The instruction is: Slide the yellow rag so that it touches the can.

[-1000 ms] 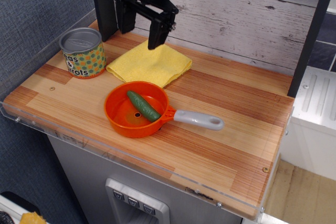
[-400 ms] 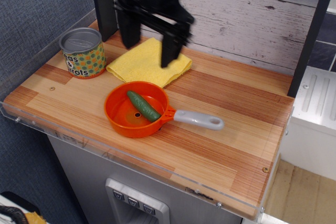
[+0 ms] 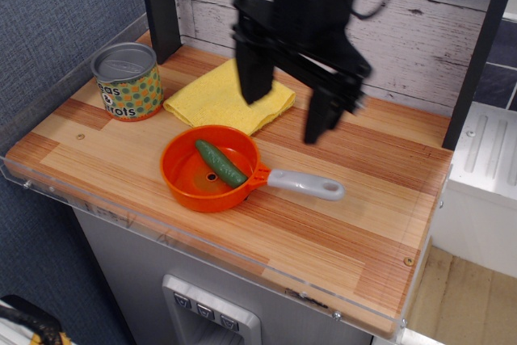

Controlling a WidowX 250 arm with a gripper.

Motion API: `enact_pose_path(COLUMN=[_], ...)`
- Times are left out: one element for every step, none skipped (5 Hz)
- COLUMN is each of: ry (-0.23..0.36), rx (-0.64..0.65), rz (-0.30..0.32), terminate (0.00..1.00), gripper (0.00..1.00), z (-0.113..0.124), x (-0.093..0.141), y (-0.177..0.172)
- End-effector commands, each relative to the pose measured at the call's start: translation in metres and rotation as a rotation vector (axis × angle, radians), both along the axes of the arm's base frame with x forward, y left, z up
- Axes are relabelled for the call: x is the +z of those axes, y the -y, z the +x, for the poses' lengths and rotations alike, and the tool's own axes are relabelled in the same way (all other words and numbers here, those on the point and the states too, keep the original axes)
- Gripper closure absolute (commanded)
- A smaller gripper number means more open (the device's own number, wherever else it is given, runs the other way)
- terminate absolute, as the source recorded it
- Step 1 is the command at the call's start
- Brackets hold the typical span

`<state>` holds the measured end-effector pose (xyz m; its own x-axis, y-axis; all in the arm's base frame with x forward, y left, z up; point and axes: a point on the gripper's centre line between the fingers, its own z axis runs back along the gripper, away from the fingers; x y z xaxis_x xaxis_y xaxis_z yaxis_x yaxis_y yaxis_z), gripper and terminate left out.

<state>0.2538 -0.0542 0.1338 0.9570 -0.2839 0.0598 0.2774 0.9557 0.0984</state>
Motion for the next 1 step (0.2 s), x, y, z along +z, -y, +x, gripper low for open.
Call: enact_pose_path(ry=[0.051], rx=[-0.089], rz=[-0.049], terminate=[1.00], gripper=[0.00], z=[-0.0074], x=[0.0232], y=[0.0225])
